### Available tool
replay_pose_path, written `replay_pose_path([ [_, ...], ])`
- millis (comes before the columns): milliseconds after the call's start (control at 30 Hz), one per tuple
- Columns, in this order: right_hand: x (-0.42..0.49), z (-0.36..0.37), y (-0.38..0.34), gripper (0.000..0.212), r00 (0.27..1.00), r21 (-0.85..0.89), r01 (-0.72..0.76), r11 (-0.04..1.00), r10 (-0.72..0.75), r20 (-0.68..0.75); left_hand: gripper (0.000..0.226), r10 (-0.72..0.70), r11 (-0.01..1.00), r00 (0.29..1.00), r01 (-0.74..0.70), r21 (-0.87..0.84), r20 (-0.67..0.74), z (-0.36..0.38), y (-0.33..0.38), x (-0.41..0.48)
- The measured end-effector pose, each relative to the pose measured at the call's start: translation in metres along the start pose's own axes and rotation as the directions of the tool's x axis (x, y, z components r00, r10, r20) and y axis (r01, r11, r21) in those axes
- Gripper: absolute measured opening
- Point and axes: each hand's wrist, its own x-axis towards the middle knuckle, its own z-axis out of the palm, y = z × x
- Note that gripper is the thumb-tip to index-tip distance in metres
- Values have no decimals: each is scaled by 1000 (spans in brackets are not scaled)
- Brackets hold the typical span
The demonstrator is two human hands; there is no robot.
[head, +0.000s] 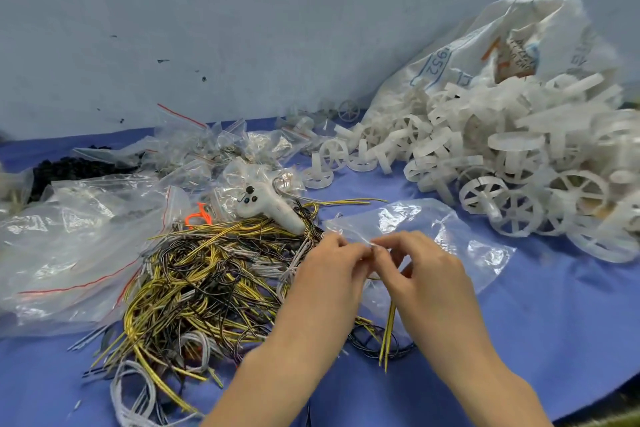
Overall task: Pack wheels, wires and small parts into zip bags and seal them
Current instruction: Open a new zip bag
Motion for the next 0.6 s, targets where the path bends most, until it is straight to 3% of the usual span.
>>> replay_pose_path([
  [67, -1, 1, -1, 14, 999, 6, 17, 1000, -17, 33, 21, -209, 948, 978, 202, -245, -1, 8, 7, 2],
  [100, -2, 2, -2, 13, 998, 21, 23, 1000, -24, 50, 27, -315, 843, 947, 311, -439, 68, 12, 11, 3],
  [167, -1, 2, -3, 11, 997, 77, 28, 997, -33, 66, 37, -402, 440, 866, 467, -767, 297, 18, 19, 8],
  [233, 0, 1, -4, 8, 995, 149, 40, 988, -53, 88, 43, -353, 45, 805, 523, -851, 476, 26, 23, 14],
  [267, -1, 1, -6, 8, 992, 175, 49, 983, -69, 107, 41, -323, -102, 784, 527, -844, 529, 28, 23, 16],
  [300, -1, 1, -7, 8, 989, 190, 57, 980, -82, 122, 38, -308, -176, 771, 530, -829, 558, 29, 24, 17],
  [433, -2, 6, -6, 12, 993, 194, 49, 980, -69, 96, 41, -430, -87, 676, 629, -772, 599, 44, 19, 19],
  [500, 0, 6, -2, 12, 999, 183, 14, 983, -22, 44, 39, -391, -74, 658, 675, -735, 644, 38, 22, 18],
  [600, 4, 2, 6, 9, 997, 144, -69, 987, 74, -27, 28, -315, -189, 623, 698, -691, 716, 23, 32, 28],
])
